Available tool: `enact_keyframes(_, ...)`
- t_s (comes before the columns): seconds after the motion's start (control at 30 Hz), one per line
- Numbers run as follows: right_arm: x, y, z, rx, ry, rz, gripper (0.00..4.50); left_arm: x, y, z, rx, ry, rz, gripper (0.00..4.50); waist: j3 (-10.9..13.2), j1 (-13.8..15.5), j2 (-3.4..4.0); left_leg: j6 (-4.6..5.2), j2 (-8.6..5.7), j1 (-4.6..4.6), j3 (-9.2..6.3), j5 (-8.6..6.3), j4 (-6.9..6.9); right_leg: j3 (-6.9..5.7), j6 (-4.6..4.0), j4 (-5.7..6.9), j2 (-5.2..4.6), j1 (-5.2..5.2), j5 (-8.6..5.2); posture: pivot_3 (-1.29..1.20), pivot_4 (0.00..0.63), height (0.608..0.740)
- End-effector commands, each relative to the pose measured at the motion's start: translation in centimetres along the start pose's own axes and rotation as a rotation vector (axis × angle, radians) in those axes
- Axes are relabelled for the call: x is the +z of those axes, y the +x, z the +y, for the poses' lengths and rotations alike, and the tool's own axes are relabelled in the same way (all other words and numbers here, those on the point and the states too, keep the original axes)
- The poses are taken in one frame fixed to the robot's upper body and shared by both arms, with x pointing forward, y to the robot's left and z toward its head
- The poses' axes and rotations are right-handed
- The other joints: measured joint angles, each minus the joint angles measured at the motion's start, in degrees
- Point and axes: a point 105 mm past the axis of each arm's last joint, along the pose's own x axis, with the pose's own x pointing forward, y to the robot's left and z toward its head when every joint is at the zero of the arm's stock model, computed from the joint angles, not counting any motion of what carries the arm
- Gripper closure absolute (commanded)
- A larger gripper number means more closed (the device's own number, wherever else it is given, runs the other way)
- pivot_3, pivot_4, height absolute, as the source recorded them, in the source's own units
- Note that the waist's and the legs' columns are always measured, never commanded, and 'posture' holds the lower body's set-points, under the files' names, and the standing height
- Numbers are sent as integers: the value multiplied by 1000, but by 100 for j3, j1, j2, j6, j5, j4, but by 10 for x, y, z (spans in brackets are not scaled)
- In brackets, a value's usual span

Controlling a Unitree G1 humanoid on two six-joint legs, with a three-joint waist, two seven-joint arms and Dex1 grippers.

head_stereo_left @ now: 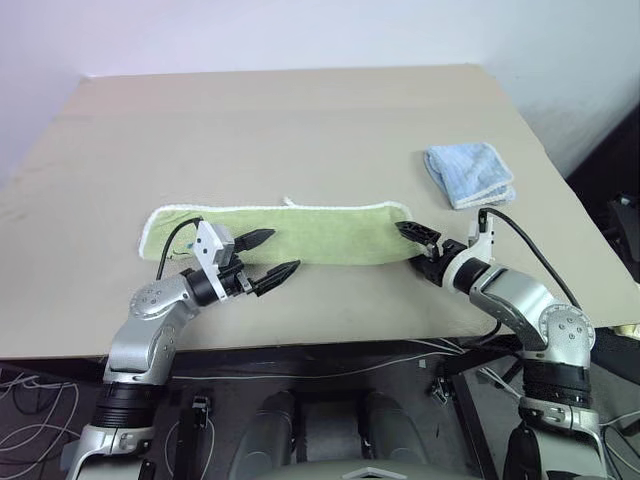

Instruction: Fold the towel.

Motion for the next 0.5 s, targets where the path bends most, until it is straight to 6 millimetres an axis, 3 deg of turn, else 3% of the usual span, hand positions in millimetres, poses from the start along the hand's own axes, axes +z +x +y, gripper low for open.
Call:
enact_keyframes(0.03,7,0,-1,-4,-26,-27,531,13,4,-7,-24,48,-12,0,0,0,0,0,0,0,0,0,0,0,0,0,0,0,0,0,150,740)
enact_keyframes(0.4,10,-20,-15,2,-27,-54,4313,25,11,-8,-24,45,-25,0,0,26,0,0,1,-1,0,0,-2,-1,1,-1,1,0,-1,0,150,740)
enact_keyframes(0.5,5,-31,-21,-2,-41,-37,4492,26,15,-12,-41,35,-25,0,-2,38,1,0,0,-1,0,0,-2,-3,1,-11,-1,6,-2,0,150,740)
